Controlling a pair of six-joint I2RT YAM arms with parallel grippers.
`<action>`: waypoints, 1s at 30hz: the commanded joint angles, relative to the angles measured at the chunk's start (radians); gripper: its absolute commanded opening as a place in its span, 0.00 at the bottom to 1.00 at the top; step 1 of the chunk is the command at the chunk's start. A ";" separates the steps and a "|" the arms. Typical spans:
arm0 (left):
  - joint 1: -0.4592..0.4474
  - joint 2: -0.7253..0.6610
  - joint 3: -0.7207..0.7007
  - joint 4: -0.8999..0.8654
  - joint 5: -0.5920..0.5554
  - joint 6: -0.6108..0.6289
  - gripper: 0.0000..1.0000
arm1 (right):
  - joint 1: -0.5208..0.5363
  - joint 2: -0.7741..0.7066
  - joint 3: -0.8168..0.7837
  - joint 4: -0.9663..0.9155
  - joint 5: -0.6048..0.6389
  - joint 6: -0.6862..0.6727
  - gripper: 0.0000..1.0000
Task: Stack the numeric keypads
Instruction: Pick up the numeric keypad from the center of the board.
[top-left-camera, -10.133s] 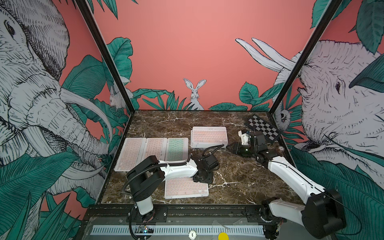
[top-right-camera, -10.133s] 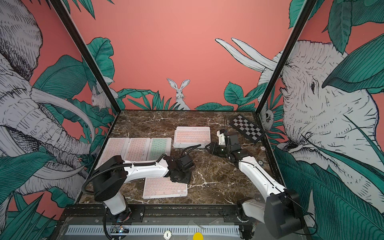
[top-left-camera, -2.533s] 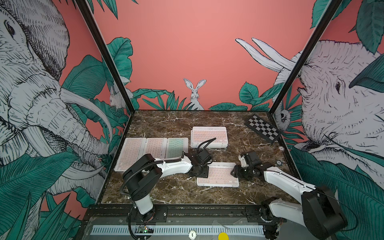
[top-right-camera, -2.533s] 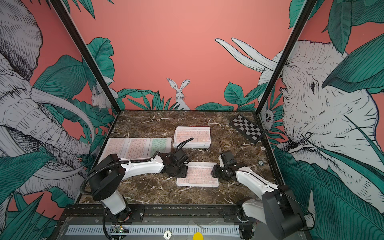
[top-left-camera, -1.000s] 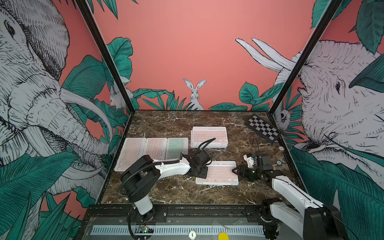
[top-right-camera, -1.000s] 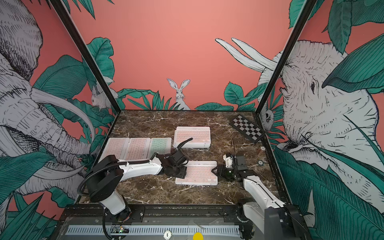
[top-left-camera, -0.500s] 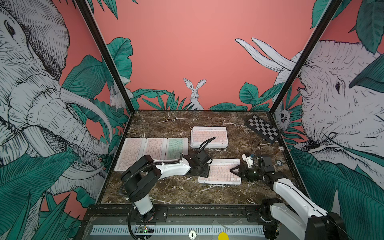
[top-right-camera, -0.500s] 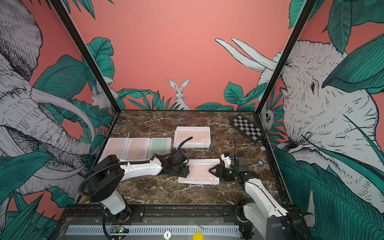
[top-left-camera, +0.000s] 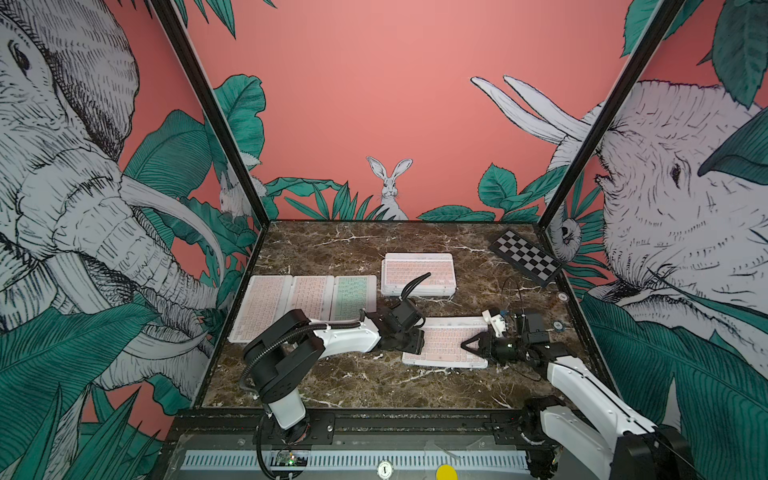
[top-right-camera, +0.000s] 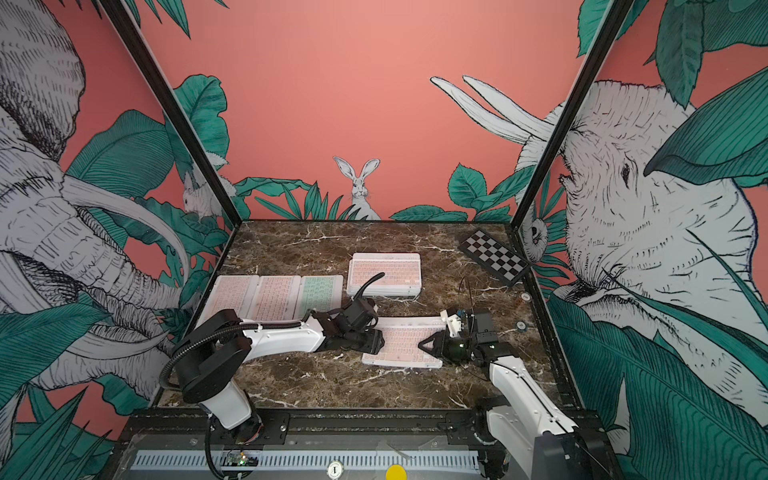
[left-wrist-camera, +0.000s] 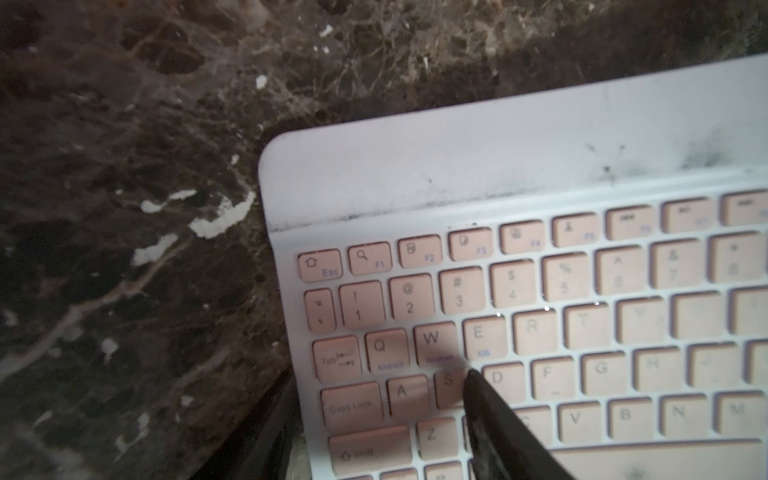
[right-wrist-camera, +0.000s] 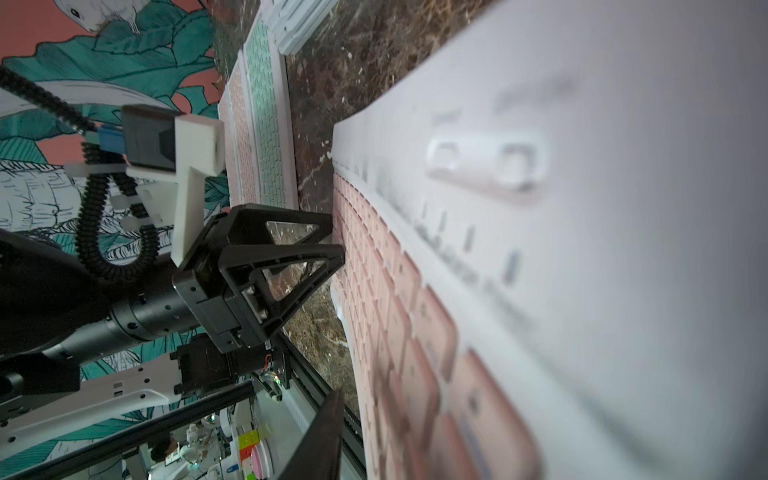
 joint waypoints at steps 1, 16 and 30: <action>-0.016 0.059 -0.056 -0.140 0.030 -0.019 0.65 | 0.003 0.004 0.036 0.014 -0.025 -0.016 0.16; 0.117 -0.237 0.195 -0.544 -0.114 -0.004 0.66 | -0.004 -0.005 0.201 0.037 -0.108 0.068 0.00; 0.310 -0.206 0.382 -0.488 -0.082 0.071 0.68 | -0.005 0.390 0.427 0.444 -0.140 0.135 0.00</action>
